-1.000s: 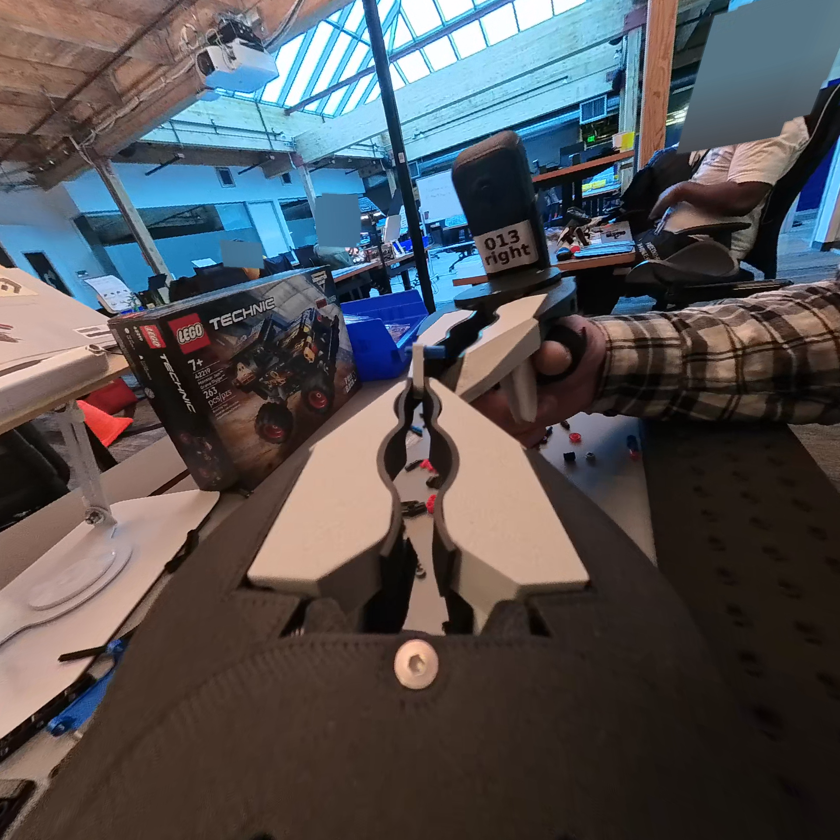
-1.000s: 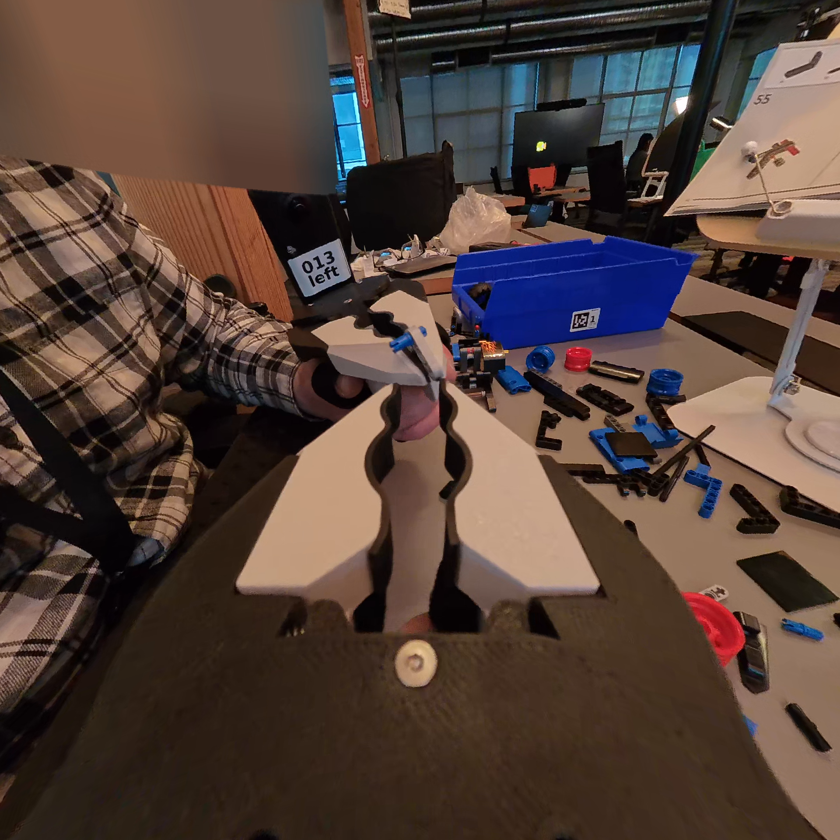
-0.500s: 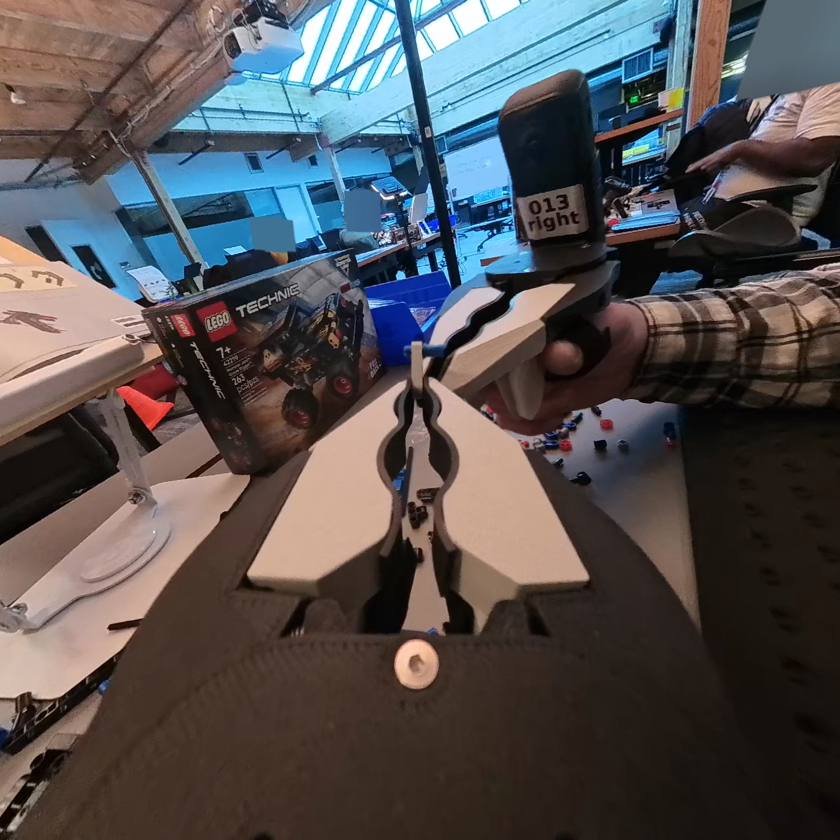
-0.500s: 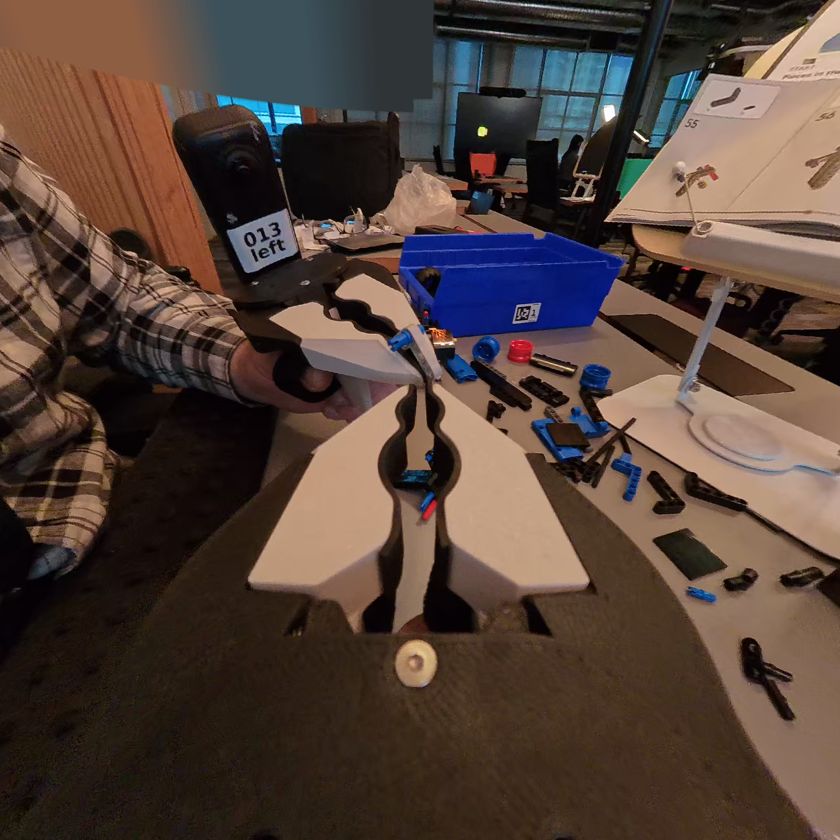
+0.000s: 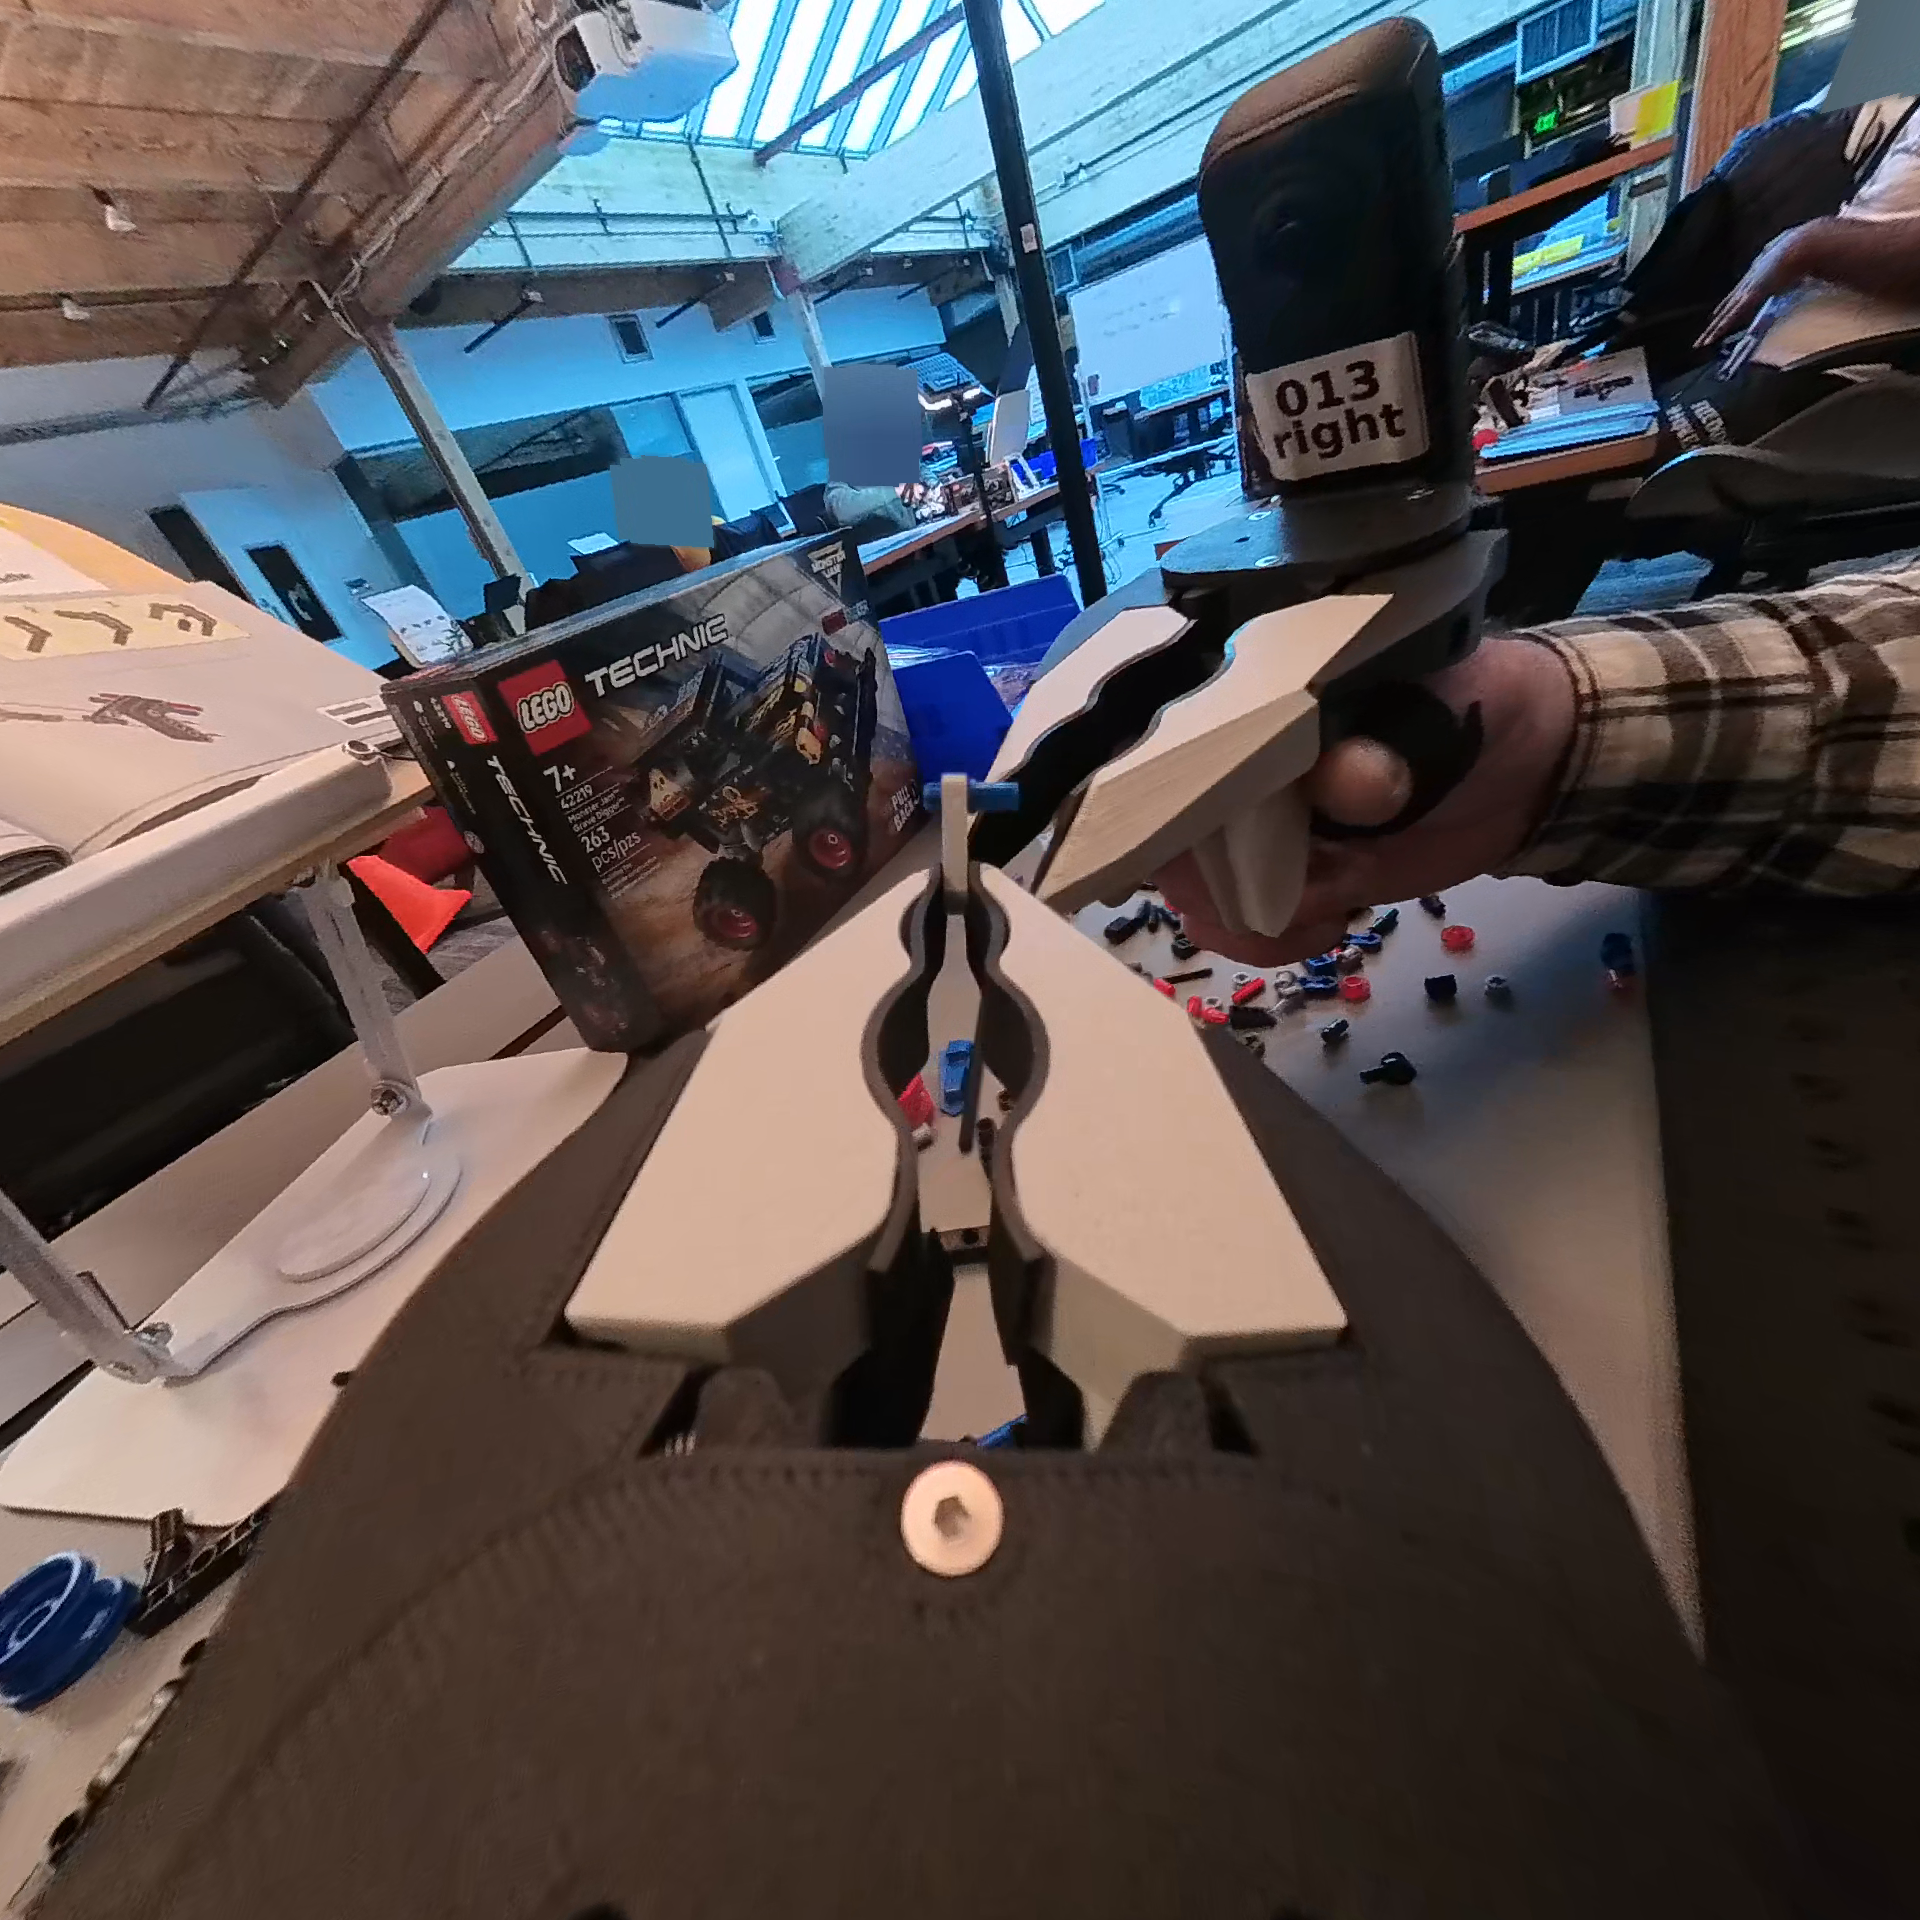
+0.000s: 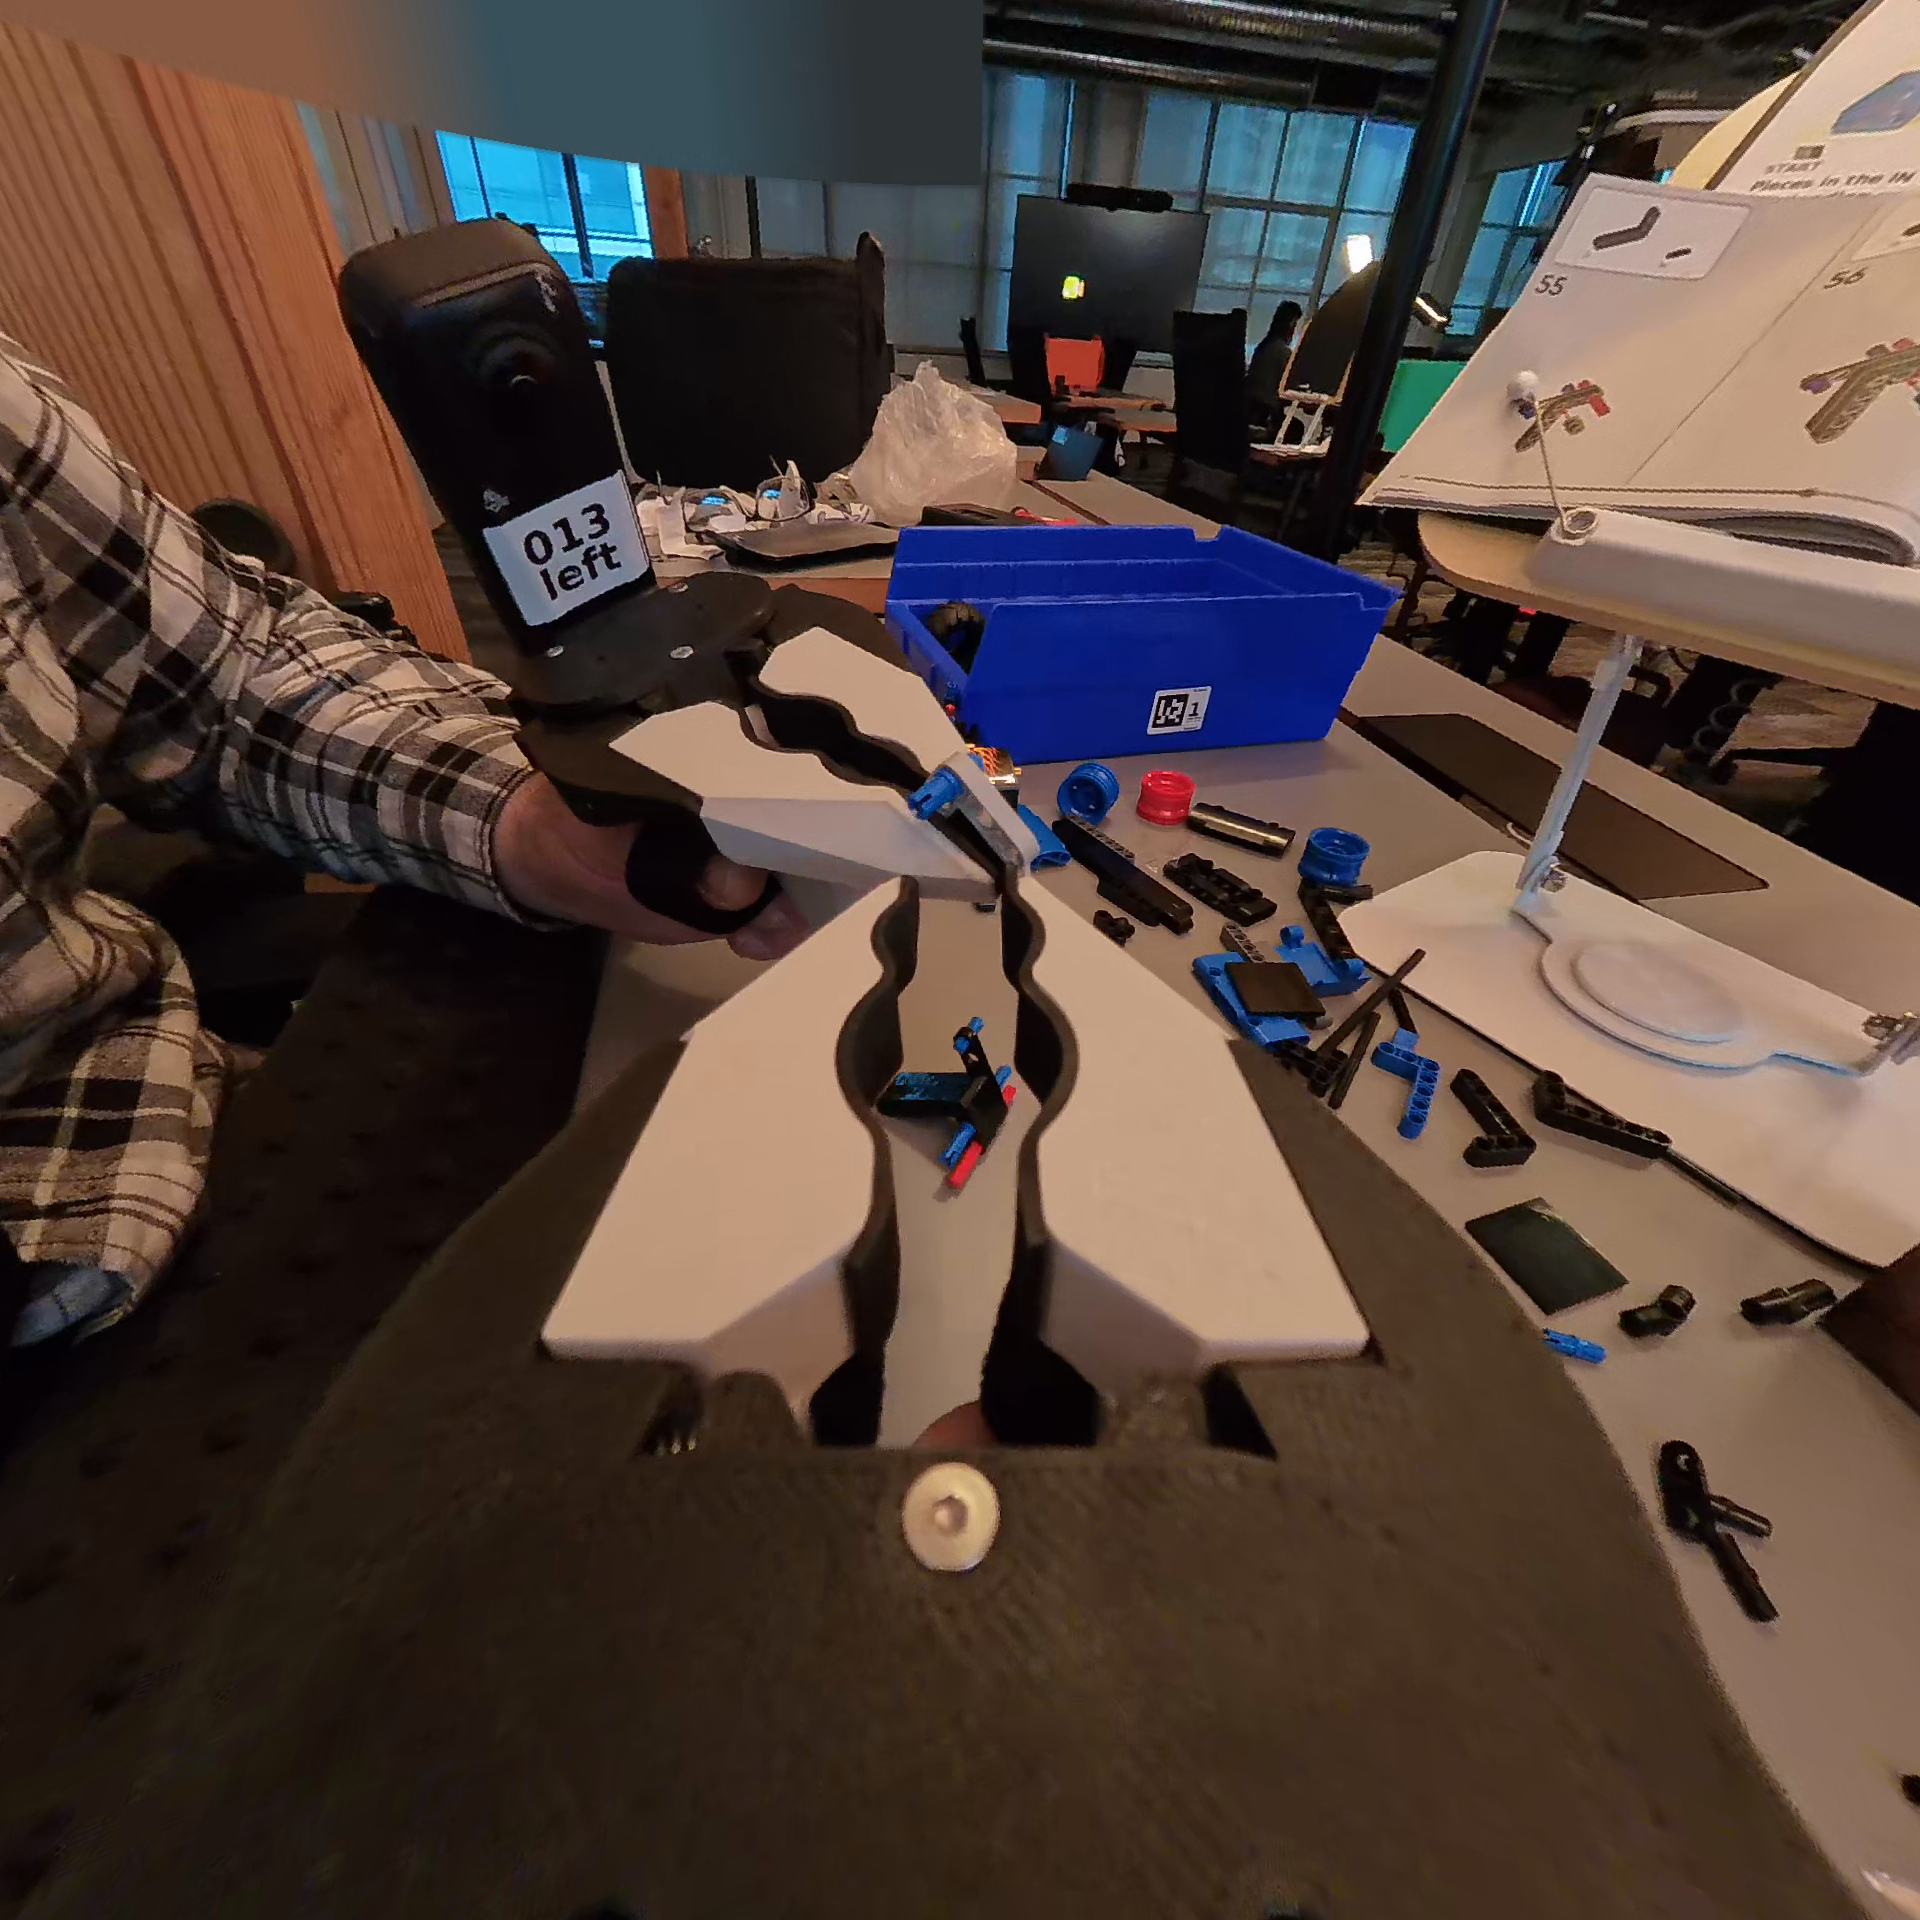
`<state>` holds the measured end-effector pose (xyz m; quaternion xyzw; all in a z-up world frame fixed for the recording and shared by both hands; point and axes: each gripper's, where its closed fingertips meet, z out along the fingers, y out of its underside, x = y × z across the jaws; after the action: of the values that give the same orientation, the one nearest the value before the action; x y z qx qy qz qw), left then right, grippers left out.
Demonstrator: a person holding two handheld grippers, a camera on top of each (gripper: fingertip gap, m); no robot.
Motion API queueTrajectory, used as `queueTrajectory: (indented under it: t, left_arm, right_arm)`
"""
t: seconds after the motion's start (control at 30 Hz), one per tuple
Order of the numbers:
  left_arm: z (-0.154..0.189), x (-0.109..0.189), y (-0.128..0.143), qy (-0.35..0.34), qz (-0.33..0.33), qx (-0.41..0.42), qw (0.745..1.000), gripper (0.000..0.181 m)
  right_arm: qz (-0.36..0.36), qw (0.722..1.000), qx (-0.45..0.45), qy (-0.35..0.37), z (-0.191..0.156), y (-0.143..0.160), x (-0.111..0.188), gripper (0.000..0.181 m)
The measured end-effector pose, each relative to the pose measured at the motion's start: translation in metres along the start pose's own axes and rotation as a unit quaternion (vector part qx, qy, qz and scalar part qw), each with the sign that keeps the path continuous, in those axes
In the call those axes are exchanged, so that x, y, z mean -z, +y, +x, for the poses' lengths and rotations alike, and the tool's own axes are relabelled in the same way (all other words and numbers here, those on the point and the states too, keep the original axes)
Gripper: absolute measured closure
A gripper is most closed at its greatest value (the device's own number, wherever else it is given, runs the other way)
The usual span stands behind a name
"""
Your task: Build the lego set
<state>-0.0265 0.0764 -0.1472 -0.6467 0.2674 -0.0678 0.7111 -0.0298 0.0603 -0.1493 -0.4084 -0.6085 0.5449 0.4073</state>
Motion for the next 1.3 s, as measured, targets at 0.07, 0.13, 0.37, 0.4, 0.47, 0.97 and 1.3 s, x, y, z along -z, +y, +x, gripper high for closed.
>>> queueTrajectory:
  t: [0.07, 0.13, 0.37, 0.4, 0.47, 0.97, 1.3]
  left_arm:
    - [-0.001, -0.001, 0.002, -0.007, -0.007, -0.007, 1.000, 0.181]
    - [-0.003, -0.001, 0.004, -0.016, -0.013, -0.019, 1.000, 0.181]
    - [-0.006, -0.003, 0.008, -0.034, -0.031, -0.041, 0.998, 0.181]
    - [-0.007, -0.003, 0.010, -0.037, -0.037, -0.044, 0.998, 0.181]
    - [-0.007, -0.004, 0.012, -0.038, -0.040, -0.044, 0.998, 0.181]
    - [-0.008, -0.005, 0.015, -0.043, -0.051, -0.055, 0.996, 0.181]
    - [-0.012, -0.004, 0.015, -0.049, -0.051, -0.052, 0.996, 0.181]
  right_arm:
    - [-0.005, 1.000, -0.002, 0.004, 0.002, 0.002, -0.001, 0.168]
    - [-0.008, 1.000, -0.002, 0.014, 0.005, 0.002, 0.000, 0.171]
    - [-0.003, 1.000, -0.009, 0.025, 0.009, 0.001, 0.001, 0.178]
    - [0.001, 1.000, -0.010, 0.022, 0.008, -0.001, 0.001, 0.176]
    - [0.004, 1.000, -0.011, 0.020, 0.007, -0.002, 0.001, 0.175]
    - [-0.009, 0.999, 0.012, 0.051, 0.015, 0.000, 0.001, 0.181]
    - [-0.005, 0.997, 0.005, 0.070, 0.022, -0.002, 0.003, 0.168]
